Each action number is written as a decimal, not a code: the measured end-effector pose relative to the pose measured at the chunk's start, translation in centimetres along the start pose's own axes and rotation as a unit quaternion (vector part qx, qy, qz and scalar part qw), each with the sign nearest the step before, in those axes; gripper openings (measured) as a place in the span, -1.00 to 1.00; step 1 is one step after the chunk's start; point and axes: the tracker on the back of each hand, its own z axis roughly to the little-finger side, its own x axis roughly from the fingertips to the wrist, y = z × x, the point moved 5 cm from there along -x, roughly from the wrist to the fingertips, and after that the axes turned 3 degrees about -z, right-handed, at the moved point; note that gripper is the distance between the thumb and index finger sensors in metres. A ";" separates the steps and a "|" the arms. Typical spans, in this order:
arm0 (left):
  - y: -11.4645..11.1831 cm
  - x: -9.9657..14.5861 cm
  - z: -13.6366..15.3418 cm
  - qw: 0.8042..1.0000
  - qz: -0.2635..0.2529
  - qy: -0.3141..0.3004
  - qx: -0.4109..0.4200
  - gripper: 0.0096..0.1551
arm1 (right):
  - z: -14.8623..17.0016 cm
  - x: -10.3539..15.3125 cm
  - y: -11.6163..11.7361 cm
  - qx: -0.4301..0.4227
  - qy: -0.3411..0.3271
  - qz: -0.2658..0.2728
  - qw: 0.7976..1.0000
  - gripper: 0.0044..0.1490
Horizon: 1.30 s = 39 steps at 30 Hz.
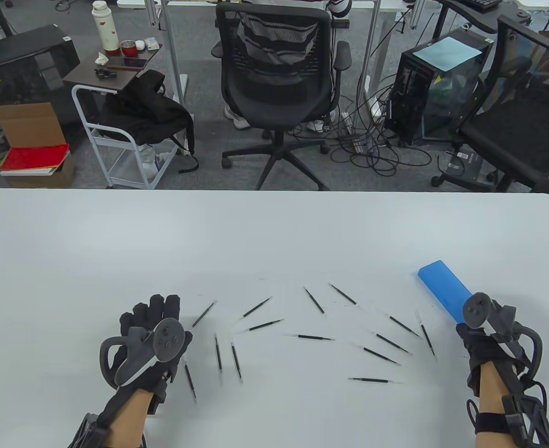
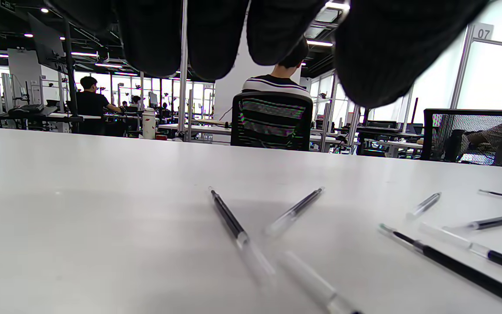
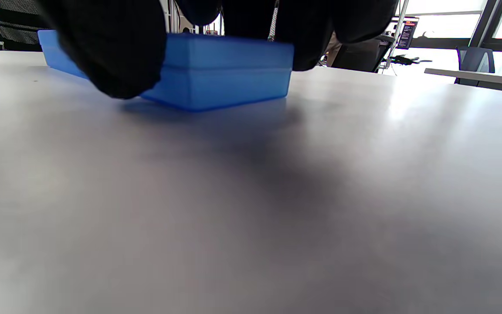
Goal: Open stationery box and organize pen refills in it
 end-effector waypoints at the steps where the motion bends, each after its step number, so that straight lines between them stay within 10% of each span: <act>1: 0.1 0.0 0.0 1.000 -0.001 -0.001 0.000 -0.02 | 0.0 0.1 -0.1 -0.004 -0.002 0.006 1.000 0.16; 10: 1.1 0.7 -1.4 0.999 -0.027 -0.023 0.004 -0.03 | -2.6 2.7 -3.8 -0.034 -0.079 0.101 0.991 0.22; 18: 1.8 1.9 -5.2 0.995 -0.048 -0.086 -0.019 -0.03 | -12.6 11.2 -6.9 0.025 -0.286 0.157 0.945 0.18; 29: 1.1 3.5 -10.2 0.981 -0.030 -0.193 -0.011 0.02 | -21.5 22.9 -4.5 0.074 -0.480 0.121 0.866 0.18; 39: -1.1 6.1 -15.9 0.944 0.025 -0.328 -0.030 0.16 | -23.9 24.4 -0.9 0.091 -0.526 0.043 0.844 0.18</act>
